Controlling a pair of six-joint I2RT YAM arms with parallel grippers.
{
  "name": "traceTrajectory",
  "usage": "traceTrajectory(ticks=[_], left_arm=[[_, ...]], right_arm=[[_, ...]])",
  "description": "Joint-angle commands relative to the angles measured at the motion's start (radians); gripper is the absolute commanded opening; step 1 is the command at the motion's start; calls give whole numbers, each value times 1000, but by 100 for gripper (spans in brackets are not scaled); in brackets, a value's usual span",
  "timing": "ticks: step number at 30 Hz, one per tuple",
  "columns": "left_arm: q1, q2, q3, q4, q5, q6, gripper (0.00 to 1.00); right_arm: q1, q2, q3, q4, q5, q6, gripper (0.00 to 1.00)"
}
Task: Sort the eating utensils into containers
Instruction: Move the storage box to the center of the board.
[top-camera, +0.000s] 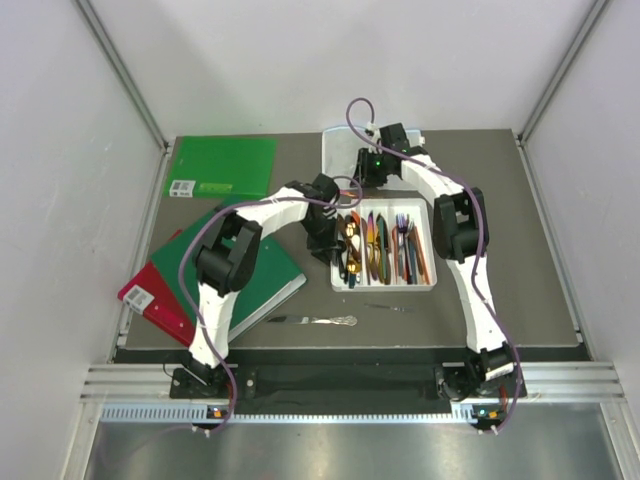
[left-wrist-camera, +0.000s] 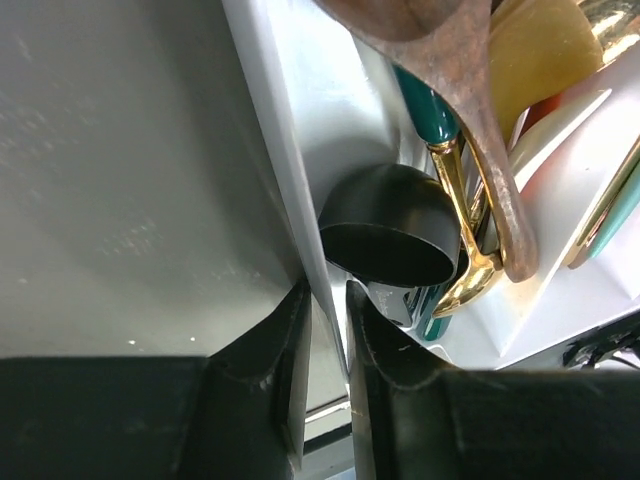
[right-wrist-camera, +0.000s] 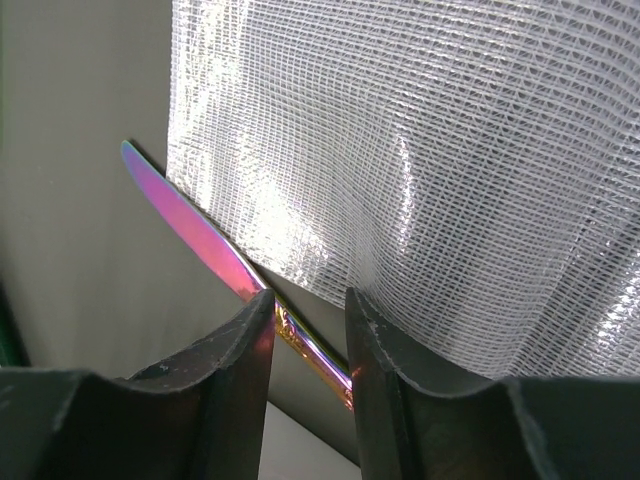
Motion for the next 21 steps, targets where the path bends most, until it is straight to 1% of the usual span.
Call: traceTrajectory(ticks=[1, 3, 4, 6, 8, 14, 18, 21], left_arm=[[-40, -23, -40, -93, 48, -2, 26], [-40, -31, -34, -96, 33, 0, 36], [-38, -47, -33, -95, 10, 1, 43], [-35, -75, -34, -87, -24, -3, 50], [-27, -121, -40, -64, -58, -13, 53], [68, -244, -66, 29, -84, -54, 54], [158, -293, -57, 49, -108, -63, 55], [206, -310, -59, 39, -121, -56, 56]], right_arm=[[-1, -13, 21, -5, -6, -26, 37], [6, -9, 22, -5, -30, -27, 39], [6, -9, 18, -7, -36, -32, 39], [13, -12, 7, -10, -52, -38, 40], [17, -31, -8, -11, -58, -49, 40], [22, -62, -61, -1, -73, -55, 40], [22, -62, -59, 1, -82, -58, 40], [23, -61, -59, 1, -96, -49, 40]])
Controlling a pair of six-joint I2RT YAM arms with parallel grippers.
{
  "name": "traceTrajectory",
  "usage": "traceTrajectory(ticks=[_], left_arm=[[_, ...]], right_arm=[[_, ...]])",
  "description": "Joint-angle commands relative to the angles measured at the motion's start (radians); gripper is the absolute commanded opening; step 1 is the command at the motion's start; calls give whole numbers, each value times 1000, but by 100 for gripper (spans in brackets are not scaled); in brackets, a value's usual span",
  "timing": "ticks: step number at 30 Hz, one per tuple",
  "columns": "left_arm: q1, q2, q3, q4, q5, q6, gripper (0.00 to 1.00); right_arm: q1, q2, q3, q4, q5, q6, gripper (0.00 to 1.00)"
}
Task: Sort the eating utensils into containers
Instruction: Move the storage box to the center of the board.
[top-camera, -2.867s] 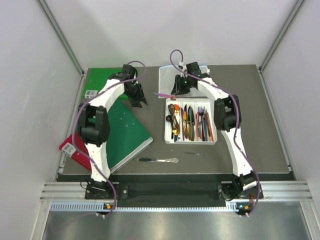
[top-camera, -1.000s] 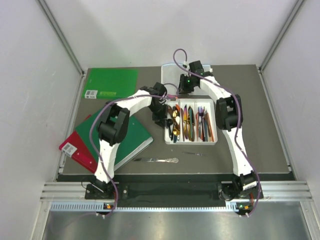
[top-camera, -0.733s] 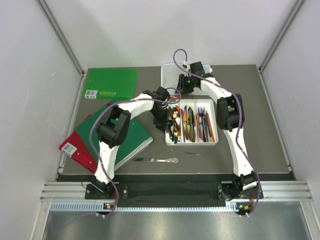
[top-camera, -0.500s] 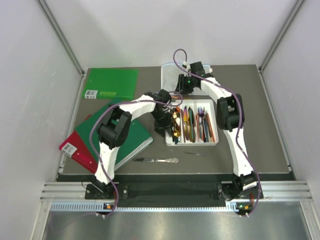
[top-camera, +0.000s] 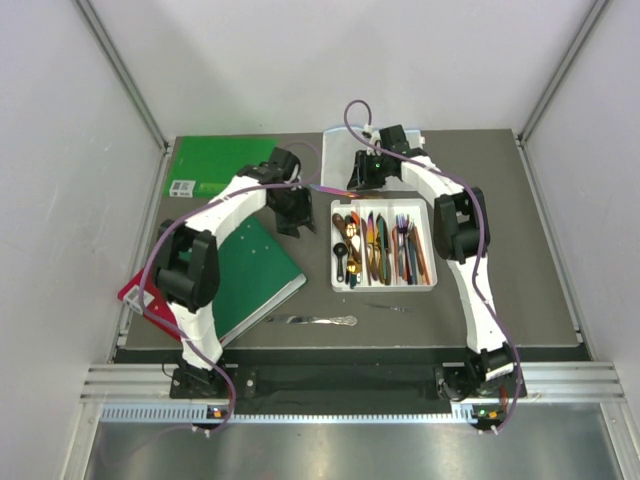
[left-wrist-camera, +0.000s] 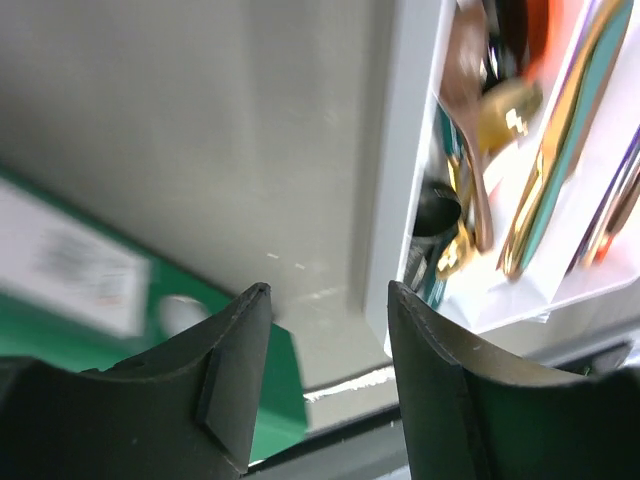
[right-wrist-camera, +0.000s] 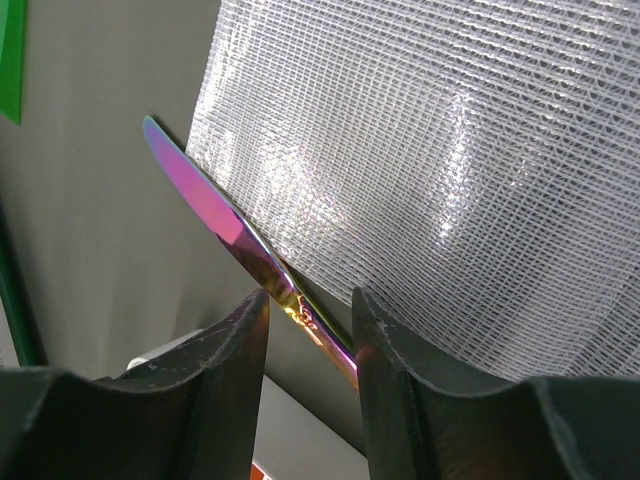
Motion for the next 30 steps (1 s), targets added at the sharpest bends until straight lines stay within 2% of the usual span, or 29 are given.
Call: traceTrajectory(ticks=[1, 9, 14, 24, 30], left_arm=[[63, -53, 10, 17, -38, 1, 55], [95, -70, -38, 30, -35, 12, 55], [104, -67, -48, 28, -36, 21, 55], [109, -47, -62, 37, -10, 29, 55], [109, -38, -65, 37, -7, 30, 55]], right_arm=[[12, -42, -21, -21, -25, -12, 40], [35, -61, -80, -9, -65, -8, 39], [51, -111, -94, 2, -37, -34, 38], [60, -116, -21, 5, -46, -8, 39], [69, -85, -10, -4, -102, 8, 39]])
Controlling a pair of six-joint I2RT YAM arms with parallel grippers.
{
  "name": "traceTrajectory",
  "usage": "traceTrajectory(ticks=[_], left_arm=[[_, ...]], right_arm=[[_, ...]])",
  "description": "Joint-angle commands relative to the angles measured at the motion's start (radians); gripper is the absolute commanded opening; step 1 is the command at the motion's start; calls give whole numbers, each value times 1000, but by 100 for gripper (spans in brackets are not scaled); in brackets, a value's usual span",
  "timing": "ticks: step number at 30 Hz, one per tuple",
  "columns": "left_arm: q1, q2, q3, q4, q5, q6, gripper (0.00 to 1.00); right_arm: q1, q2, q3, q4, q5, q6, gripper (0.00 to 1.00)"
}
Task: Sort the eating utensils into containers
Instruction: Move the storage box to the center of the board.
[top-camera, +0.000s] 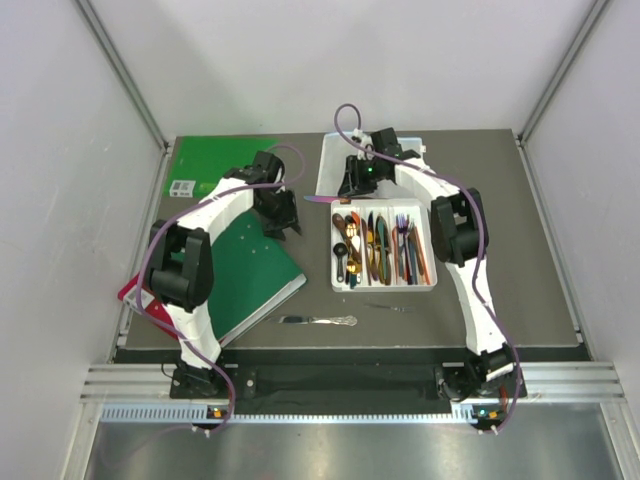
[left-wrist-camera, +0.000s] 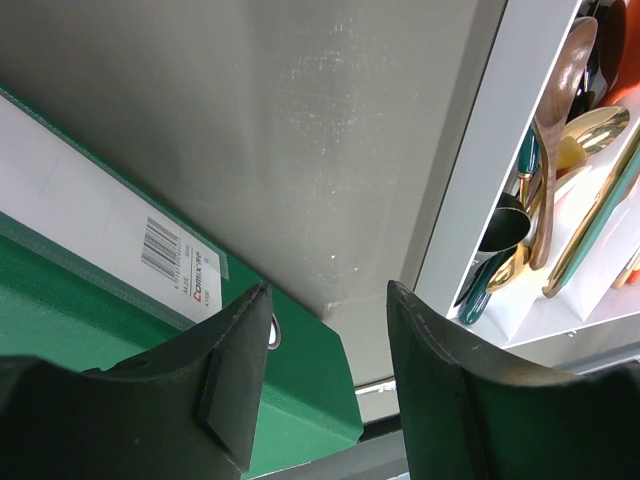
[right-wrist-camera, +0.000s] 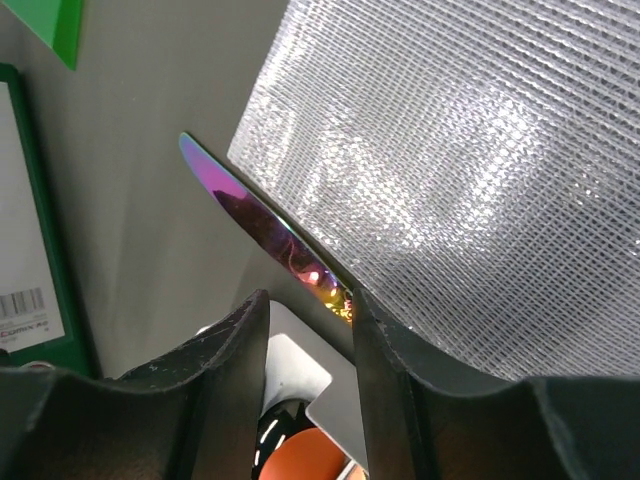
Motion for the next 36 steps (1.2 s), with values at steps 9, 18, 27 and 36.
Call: traceTrajectory(ticks=[9, 18, 27, 36], left_arm=[[4, -18, -9, 20, 3, 18, 54], [4, -13, -28, 23, 9, 16, 54], [4, -13, -43, 23, 16, 22, 54], [4, 12, -29, 24, 30, 25, 54]], right_arm=[[43, -22, 54, 29, -84, 27, 39], [32, 41, 88, 26, -84, 51, 41], [26, 20, -18, 0, -13, -8, 40], [35, 73, 28, -26, -72, 13, 38]])
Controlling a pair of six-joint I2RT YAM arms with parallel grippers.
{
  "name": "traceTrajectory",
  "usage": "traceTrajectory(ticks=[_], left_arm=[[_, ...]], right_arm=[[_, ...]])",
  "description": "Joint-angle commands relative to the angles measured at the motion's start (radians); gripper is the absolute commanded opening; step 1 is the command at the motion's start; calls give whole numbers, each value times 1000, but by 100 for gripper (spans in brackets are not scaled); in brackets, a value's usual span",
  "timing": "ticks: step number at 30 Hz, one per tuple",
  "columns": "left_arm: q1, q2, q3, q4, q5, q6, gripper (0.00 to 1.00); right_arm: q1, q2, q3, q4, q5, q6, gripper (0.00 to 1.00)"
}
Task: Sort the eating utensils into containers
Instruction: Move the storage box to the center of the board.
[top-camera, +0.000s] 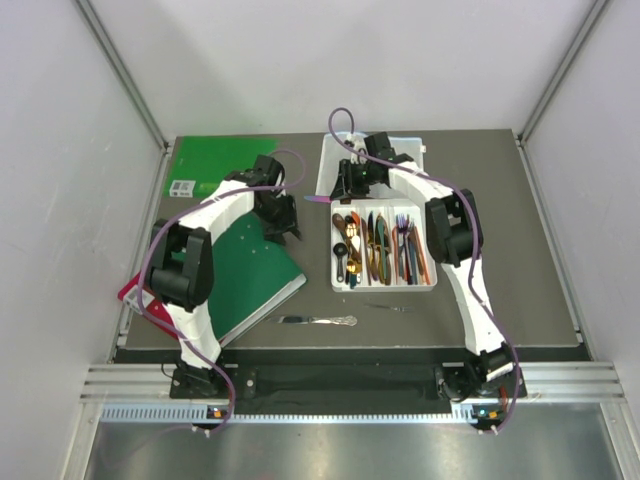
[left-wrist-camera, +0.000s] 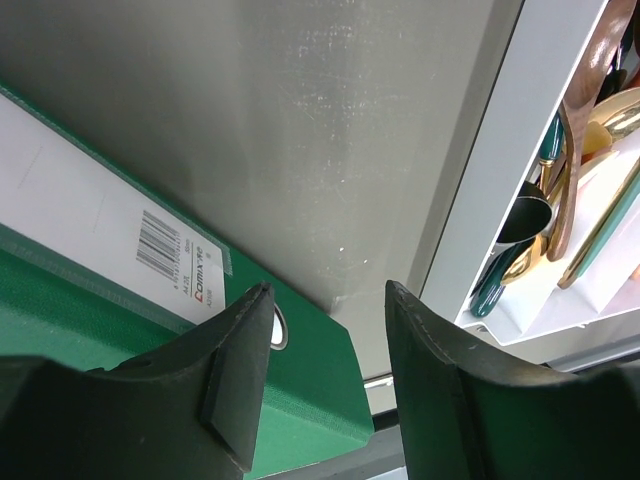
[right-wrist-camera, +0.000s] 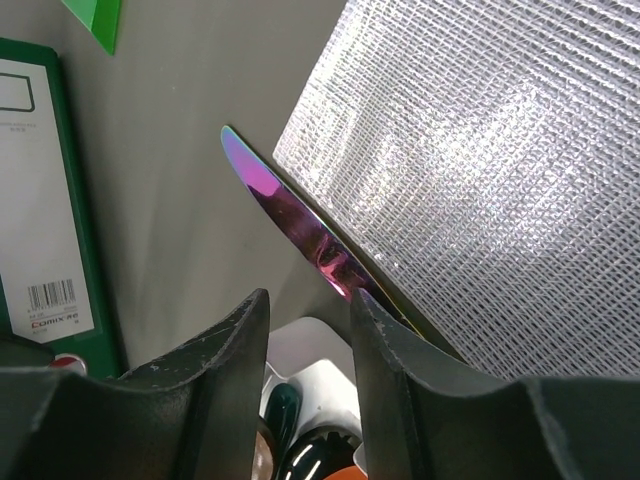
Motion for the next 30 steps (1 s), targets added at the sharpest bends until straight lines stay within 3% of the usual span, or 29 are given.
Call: traceTrajectory(ticks=[1, 9, 14, 21, 30], left_arm=[[5, 9, 1, 20, 14, 13, 54], [5, 23, 6, 15, 23, 25, 54], [5, 54, 43, 15, 31, 31, 54], [10, 66, 57, 6, 34, 36, 54], [12, 72, 60, 12, 33, 28, 54]], right_arm=[[11, 44, 28, -57, -7, -18, 38], [-25, -100, -47, 43, 94, -10, 38], [-64, -65, 5, -47, 99, -39, 38], [-73, -70, -38, -43, 113, -49, 38], [-62, -56, -44, -101, -16, -59, 37]])
